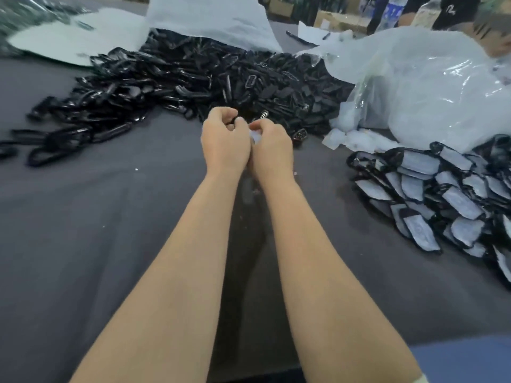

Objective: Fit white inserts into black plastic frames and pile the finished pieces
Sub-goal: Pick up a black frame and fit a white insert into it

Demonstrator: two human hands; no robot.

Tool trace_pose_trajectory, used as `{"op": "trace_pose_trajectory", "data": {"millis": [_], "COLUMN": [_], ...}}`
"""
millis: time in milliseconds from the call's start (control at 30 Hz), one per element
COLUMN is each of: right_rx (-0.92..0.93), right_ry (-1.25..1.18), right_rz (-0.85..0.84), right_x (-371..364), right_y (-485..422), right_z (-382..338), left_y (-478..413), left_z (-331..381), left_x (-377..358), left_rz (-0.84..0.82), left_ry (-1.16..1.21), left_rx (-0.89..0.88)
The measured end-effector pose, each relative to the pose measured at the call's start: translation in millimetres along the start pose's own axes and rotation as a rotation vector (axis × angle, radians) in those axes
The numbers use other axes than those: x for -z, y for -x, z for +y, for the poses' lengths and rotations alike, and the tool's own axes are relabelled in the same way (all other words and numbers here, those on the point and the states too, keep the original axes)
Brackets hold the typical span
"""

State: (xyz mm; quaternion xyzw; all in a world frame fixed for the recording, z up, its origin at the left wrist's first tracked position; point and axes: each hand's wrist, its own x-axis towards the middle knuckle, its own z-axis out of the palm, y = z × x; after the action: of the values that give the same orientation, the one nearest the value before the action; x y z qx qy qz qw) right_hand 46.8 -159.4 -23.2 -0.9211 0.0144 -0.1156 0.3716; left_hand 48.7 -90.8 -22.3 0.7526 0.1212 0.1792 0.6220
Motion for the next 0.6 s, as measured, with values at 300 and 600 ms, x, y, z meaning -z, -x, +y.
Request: {"op": "trace_pose_trajectory", "data": {"millis": [300, 600], "right_rx": [0.079, 0.07], "right_ry": [0.33, 0.363], "right_rz": [-0.189, -0.156], "right_x": [-67.2, -72.3], "right_y": [-11.8, -23.3], "right_z": [-39.2, -41.9], "left_y": [-35.2, -44.6], "left_z": [-20.2, -27.5], "left_x": [61.0, 51.3], "left_rz": [0.185, 0.23], "left_ry": [0.1, 0.199], "left_rx": [0.148, 0.19]}}
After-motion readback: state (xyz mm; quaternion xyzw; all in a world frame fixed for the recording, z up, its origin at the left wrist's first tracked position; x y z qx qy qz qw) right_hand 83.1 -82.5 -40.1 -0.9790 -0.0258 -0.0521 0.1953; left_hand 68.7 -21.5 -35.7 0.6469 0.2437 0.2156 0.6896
